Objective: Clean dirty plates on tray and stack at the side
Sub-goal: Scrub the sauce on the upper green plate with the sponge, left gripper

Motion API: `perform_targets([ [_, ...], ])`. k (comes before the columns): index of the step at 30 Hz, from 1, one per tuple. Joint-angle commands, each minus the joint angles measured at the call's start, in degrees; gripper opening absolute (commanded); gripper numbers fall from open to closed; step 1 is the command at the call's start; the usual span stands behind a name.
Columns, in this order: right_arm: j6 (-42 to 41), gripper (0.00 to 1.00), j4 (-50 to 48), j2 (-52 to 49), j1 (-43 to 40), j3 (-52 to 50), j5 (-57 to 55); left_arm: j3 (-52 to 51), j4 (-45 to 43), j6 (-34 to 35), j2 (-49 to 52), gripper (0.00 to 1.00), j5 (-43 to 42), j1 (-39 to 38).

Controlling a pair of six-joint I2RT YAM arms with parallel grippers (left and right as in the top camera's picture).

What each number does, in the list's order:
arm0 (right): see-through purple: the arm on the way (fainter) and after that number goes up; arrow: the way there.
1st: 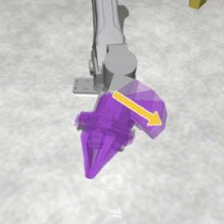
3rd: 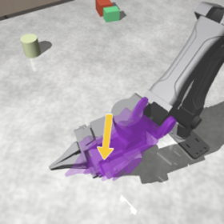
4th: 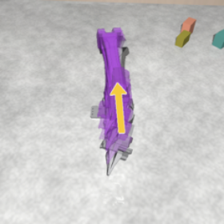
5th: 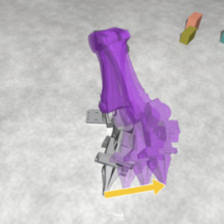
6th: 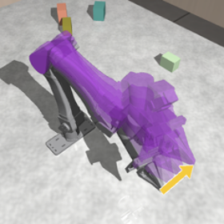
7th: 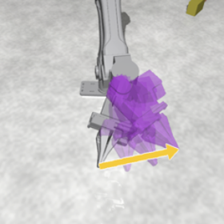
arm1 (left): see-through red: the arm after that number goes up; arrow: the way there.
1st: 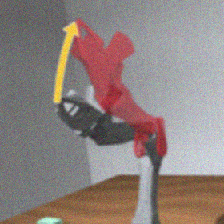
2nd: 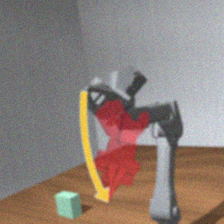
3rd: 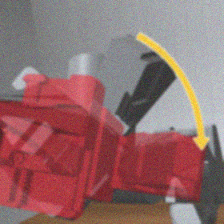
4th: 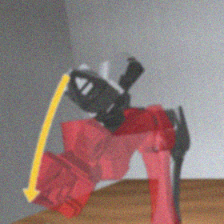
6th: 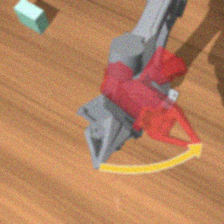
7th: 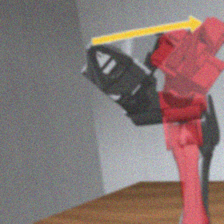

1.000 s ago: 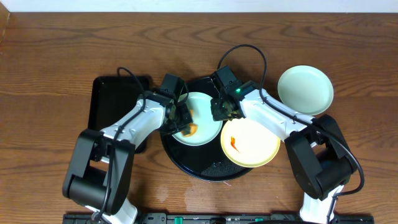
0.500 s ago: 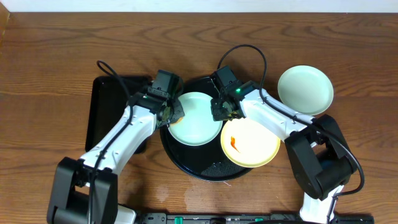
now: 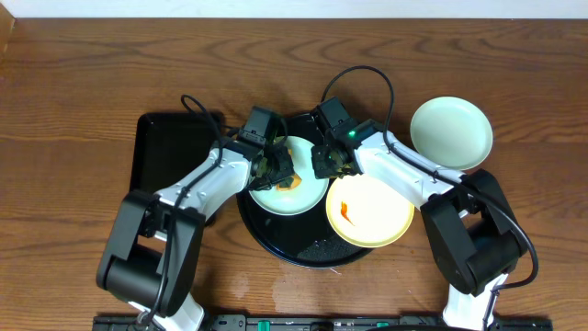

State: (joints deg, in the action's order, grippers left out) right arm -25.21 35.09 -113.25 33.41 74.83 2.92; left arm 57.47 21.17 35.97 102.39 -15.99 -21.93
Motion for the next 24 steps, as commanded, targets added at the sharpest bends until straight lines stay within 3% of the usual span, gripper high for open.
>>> perform_targets([
  [1, 0.37, 0.01, 0.31, 0.09, 0.02, -0.07, -0.94, -0.37, 0.81, -0.79, 1.38, 0.08, 4.00, 0.66],
  [12, 0.37, 0.01, 0.55, 0.09, 0.02, -0.07, -0.96, 0.39, 8.83, -5.97, 0.79, 0.08, 27.26, 3.39],
  [19, -0.55, 0.01, 0.37, 0.09, 0.02, -0.07, -1.38, 4.50, 13.57, -5.97, -6.78, 0.08, 28.26, 3.39],
  [24, -0.70, 0.01, -0.20, 0.13, 0.02, 0.22, -1.36, 5.11, 16.55, -5.95, -17.84, 0.08, 35.10, 3.65],
])
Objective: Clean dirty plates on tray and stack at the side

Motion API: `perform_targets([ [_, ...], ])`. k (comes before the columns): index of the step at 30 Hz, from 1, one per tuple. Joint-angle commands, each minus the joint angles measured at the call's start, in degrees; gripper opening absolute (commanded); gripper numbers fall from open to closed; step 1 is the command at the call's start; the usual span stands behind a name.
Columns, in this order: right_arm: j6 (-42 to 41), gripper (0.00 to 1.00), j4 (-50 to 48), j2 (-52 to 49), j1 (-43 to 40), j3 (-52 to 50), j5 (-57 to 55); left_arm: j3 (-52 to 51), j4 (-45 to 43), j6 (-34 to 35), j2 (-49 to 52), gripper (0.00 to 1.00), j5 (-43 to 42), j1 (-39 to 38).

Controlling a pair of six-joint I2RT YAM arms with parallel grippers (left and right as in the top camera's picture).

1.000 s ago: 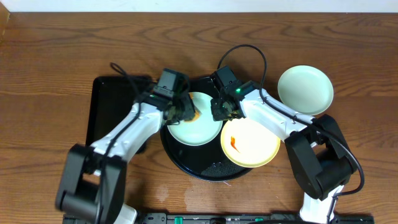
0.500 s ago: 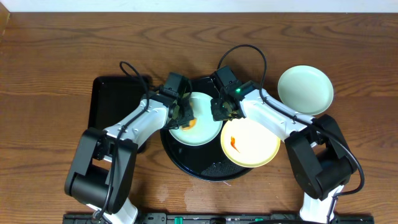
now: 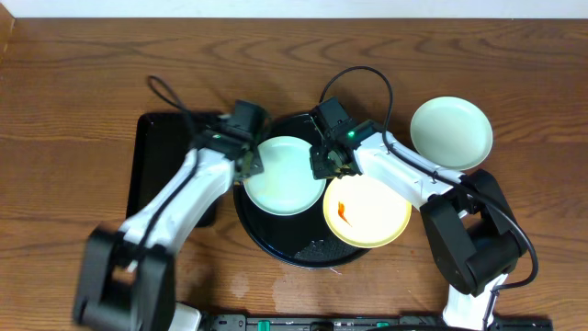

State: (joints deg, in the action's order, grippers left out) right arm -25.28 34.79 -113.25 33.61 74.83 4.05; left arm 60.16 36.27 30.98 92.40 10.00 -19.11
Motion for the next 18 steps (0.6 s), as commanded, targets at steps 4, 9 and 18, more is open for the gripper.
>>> perform_targets([
  [4, -0.33, 0.01, 0.35, 1.33, -0.17, 1.53, -2.47, 2.43, 4.11, -0.98, -15.82, 0.07, 12.70, 2.71],
  [9, 4.26, 0.01, 0.09, 6.29, 0.13, 3.93, -3.32, 2.43, 8.63, -0.92, -23.02, 0.08, 12.79, 8.15],
  [18, 13.31, 0.01, 0.90, 17.55, 3.32, 5.81, -19.04, 2.32, 12.57, -0.31, -24.70, 0.08, 7.78, 17.03],
])
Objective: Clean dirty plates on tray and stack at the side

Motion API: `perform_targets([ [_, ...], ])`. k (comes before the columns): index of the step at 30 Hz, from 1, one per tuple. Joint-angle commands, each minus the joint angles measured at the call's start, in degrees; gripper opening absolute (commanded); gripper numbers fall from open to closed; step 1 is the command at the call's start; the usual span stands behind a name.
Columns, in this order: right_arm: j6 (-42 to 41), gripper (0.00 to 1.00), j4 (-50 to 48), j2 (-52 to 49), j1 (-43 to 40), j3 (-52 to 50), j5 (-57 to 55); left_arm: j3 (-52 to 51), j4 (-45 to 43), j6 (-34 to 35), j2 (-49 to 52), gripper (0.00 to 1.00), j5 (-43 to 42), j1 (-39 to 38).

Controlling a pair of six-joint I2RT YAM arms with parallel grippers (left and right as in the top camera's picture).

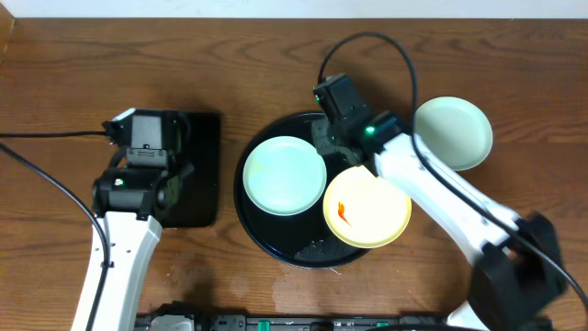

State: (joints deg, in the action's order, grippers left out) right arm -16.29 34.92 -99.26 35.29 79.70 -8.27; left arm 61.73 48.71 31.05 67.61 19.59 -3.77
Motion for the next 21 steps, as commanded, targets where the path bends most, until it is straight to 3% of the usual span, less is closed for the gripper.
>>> perform_targets([
  [1, 3.74, 0.01, 1.20, 4.07, 1.62, 0.94, -6.16, 0.74, 0.11, -0.37, 0.15, 0.08, -2.05, 1.92],
  [10, 1.31, 0.45, 2.43, -5.20, 0.92, 0.76, 7.76, 0.74, 0.13, -0.39, 0.22, 0.08, -2.25, 2.10],
  [21, -1.46, 0.37, 2.40, -19.10, 1.14, 0.76, 11.93, 0.74, 0.11, -0.39, 0.24, 0.08, -2.25, 2.10],
])
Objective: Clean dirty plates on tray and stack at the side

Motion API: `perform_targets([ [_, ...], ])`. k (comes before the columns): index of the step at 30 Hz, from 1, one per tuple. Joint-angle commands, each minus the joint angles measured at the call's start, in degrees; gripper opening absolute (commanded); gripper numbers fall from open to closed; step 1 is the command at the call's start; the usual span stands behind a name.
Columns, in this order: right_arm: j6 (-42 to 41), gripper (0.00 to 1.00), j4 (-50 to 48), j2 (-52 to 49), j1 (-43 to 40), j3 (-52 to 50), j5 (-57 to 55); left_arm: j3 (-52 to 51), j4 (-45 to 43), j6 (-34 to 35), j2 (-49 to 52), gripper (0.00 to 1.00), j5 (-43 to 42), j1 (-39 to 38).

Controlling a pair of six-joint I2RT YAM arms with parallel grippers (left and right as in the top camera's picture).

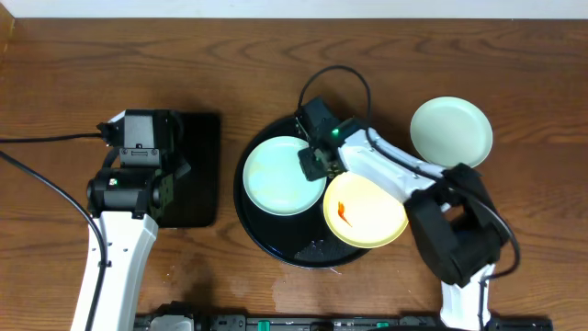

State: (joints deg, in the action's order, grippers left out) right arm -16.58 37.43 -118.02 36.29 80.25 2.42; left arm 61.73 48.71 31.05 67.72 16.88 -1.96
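Note:
A light green plate (274, 176) lies wiped on the left of the round black tray (276, 241). A yellow plate (372, 216) with an orange smear lies on the tray's right. Another green plate (450, 131) rests on the table at the right. My right gripper (312, 164) is low at the right rim of the light green plate, its jaws hidden under the wrist. My left gripper (138, 175) hangs over a flat black rectangular tray (200, 175), with its fingers hidden by the arm.
Dark crumbs (317, 246) lie on the round tray's front part. The left arm's cable (46, 142) runs across the table to the left edge. Wooden table (276, 64) stretches behind both trays.
My right gripper has moved from the tray's back rim, higher up, down and left to the right rim of the light green plate. The left arm has barely moved over the rectangular tray.
First my left gripper was on the light green plate, over orange and dark scraps, with the right gripper at its right edge. Then the plate was bare and the left gripper at its left rim. Later the left gripper was over the rectangular tray, where it stays.

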Motion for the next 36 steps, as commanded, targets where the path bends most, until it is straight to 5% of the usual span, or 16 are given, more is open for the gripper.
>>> perform_targets([
  [1, -1.18, 0.38, -0.11, -0.61, 0.15, 0.22, 1.27, 0.74, 0.11, -0.39, 0.13, 0.07, 0.46, 0.28],
  [3, -1.18, 0.32, -0.13, -0.63, 0.26, 0.22, 1.25, 0.74, 0.11, -0.37, 0.13, 0.08, 0.46, 0.28],
  [5, -1.18, 0.06, -0.13, -0.63, 0.42, 0.22, 1.22, 0.74, 0.11, -0.37, 0.13, 0.08, 0.46, 0.28],
  [6, -1.20, 0.01, -0.07, -0.63, 0.55, 0.22, 0.90, 0.74, 0.11, -0.37, 0.13, 0.08, 0.46, 0.28],
  [20, 1.29, 0.01, 8.72, 8.39, 2.97, 9.33, -21.00, 0.74, 0.17, -0.39, 0.13, 0.08, 0.46, 0.28],
  [36, 24.90, 0.01, 7.48, 19.08, 18.53, 10.49, -65.99, 0.74, 0.31, -0.37, 0.13, 0.08, 0.24, 0.28],
])
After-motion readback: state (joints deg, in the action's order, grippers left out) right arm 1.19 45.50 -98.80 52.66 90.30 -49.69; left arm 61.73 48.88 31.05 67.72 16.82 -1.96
